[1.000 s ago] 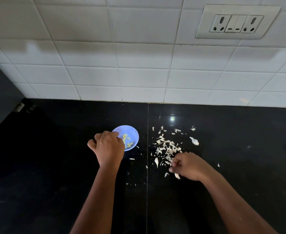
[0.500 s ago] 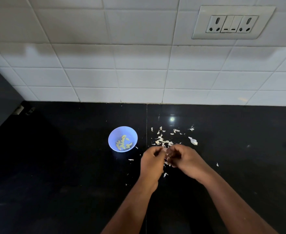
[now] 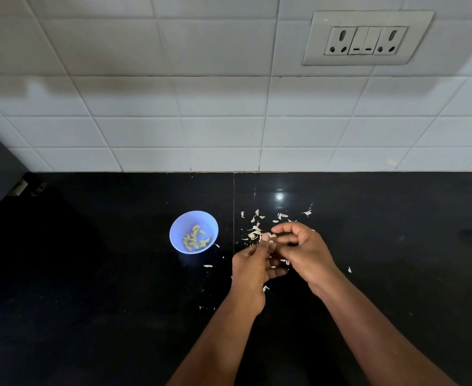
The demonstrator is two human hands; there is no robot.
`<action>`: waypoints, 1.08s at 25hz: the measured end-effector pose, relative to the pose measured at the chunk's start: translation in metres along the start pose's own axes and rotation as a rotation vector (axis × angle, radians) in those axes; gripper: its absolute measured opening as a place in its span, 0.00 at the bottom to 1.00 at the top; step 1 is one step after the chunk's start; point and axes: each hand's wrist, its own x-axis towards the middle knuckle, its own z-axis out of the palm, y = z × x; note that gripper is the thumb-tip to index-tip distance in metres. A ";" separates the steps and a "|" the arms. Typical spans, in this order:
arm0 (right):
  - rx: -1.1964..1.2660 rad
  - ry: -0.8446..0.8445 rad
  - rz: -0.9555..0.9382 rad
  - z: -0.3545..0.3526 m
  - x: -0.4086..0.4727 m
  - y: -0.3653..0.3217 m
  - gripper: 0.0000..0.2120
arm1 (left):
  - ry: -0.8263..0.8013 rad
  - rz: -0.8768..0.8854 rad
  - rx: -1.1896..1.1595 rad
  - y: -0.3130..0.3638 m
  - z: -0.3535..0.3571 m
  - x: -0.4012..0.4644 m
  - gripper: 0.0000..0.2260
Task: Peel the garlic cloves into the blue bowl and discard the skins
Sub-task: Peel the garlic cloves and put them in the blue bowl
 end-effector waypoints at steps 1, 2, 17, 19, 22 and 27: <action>-0.018 0.004 -0.008 0.001 0.001 -0.001 0.11 | -0.019 -0.009 -0.014 0.001 0.000 0.000 0.12; -0.007 0.015 -0.004 0.000 0.003 -0.001 0.11 | -0.021 -0.019 -0.018 0.001 0.001 0.001 0.12; -0.290 0.037 -0.091 0.005 0.017 0.011 0.15 | 0.096 -0.068 -0.105 0.000 0.005 0.006 0.07; -0.297 0.057 -0.094 0.004 0.019 0.013 0.15 | 0.124 -0.055 -0.086 -0.003 0.002 0.010 0.06; -0.297 0.123 -0.089 -0.004 0.024 0.013 0.15 | 0.147 0.001 0.113 -0.004 -0.003 0.016 0.04; -0.333 0.033 -0.072 -0.017 0.030 0.011 0.22 | 0.121 0.123 0.514 -0.005 -0.003 0.019 0.08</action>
